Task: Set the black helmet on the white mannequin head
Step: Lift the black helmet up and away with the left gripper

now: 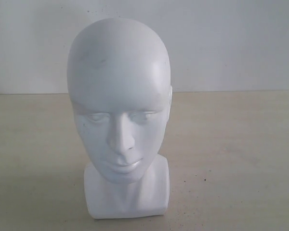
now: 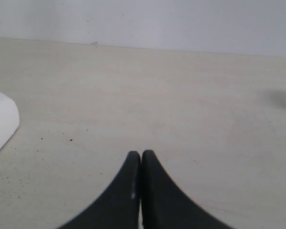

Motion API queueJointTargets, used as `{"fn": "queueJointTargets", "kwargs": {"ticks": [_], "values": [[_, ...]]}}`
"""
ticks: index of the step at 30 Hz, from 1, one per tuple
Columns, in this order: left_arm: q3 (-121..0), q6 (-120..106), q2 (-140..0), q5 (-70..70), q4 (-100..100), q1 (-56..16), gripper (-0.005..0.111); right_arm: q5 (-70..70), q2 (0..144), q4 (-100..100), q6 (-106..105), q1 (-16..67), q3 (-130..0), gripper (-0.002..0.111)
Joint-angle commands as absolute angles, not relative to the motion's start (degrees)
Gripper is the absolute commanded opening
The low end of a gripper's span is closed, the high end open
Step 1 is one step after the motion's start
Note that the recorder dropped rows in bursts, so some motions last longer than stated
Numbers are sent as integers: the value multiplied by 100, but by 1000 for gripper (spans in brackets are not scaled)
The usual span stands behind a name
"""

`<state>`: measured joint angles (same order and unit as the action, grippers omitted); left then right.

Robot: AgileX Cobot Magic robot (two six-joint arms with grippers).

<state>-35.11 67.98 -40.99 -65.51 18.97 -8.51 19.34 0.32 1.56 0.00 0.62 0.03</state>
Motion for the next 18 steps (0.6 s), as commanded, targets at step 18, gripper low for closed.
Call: {"fn": "queueJointTargets", "kwargs": {"ticks": [18], "values": [[-4268, 9242, -4116, -6996, 2325, -857, 4, 1914, 0, 182, 0, 70, 0, 0]]}}
